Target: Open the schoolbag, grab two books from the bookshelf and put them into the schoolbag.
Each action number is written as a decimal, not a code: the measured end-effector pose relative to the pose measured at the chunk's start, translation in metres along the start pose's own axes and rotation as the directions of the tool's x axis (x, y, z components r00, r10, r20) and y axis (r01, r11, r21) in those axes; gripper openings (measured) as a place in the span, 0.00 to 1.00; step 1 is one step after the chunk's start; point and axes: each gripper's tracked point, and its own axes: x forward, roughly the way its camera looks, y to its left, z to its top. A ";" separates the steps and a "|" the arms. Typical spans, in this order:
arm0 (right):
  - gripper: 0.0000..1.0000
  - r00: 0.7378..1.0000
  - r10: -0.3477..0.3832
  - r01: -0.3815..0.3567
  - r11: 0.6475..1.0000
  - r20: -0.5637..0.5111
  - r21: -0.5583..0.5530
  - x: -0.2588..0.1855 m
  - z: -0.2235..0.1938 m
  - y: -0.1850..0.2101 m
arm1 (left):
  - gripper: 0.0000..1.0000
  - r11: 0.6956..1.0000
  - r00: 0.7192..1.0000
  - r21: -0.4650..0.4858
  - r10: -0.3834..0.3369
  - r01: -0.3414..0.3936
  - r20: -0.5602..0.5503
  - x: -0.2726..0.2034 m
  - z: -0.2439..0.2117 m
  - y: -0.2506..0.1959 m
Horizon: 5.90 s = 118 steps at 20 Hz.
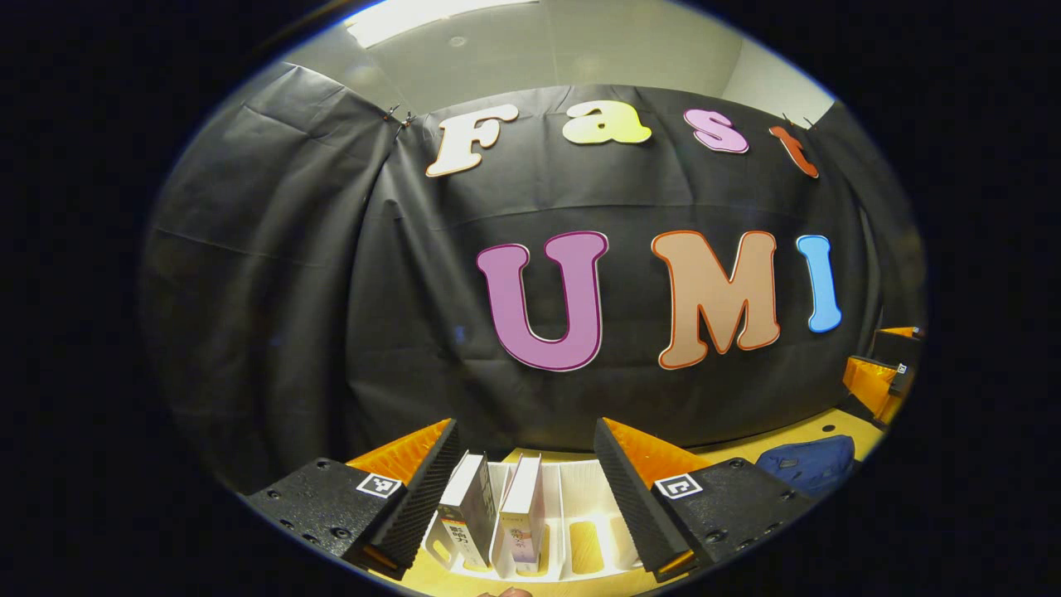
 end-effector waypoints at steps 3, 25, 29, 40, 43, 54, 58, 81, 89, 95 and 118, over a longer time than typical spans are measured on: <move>1.00 1.000 -0.004 0.004 1.000 0.002 -0.002 -0.001 0.000 -0.004 | 0.94 1.000 1.000 -0.002 -0.003 0.003 0.001 0.000 0.000 -0.002; 1.00 0.900 0.290 -0.410 0.817 -0.325 -0.406 -0.038 -0.136 0.054 | 0.94 0.999 0.999 0.015 0.036 -0.036 -0.001 0.003 -0.003 0.016; 0.98 0.869 0.298 -0.472 0.740 -0.395 -0.479 -0.053 -0.178 0.052 | 0.94 0.999 0.999 0.015 0.050 -0.050 -0.007 0.004 -0.005 0.020; 0.98 0.774 0.295 -0.607 0.596 -0.560 -0.525 -0.093 -0.272 0.050 | 0.94 0.996 0.996 0.016 0.084 -0.083 -0.027 0.008 -0.017 0.032; 0.99 0.771 0.274 -0.619 0.536 -0.575 -0.574 -0.098 -0.286 0.047 | 0.94 0.996 0.995 0.018 0.092 -0.092 -0.036 0.007 -0.020 0.035; 0.93 0.828 0.073 -0.509 0.515 -0.557 -0.689 -0.088 -0.316 0.029 | 0.94 0.996 0.995 0.032 0.082 -0.081 -0.047 0.004 -0.022 0.035; 0.37 0.833 0.072 -0.511 0.478 -0.548 -0.714 -0.090 -0.318 0.033 | 0.95 0.996 0.996 0.044 0.076 -0.074 -0.039 0.003 -0.019 0.033; 0.03 0.829 0.009 -0.315 0.834 -0.559 -0.454 -0.019 -0.191 -0.036 | 0.95 0.999 0.981 -0.035 -0.039 0.033 -0.189 0.022 -0.054 0.020; 0.03 0.842 -0.029 -0.257 0.856 -0.539 -0.448 0.002 -0.175 -0.056 | 0.95 0.989 0.926 -0.031 -0.147 0.145 -0.347 0.059 -0.088 0.011; 0.03 0.839 -0.054 -0.236 0.860 -0.541 -0.452 0.011 -0.170 -0.067 | 0.95 0.980 0.836 -0.088 -0.198 0.178 -0.513 0.081 -0.129 0.012; 0.03 0.828 -0.055 -0.241 0.864 -0.559 -0.442 0.012 -0.180 -0.067 | 0.56 0.948 0.469 -0.070 -0.217 0.311 -0.856 0.100 -0.212 0.005</move>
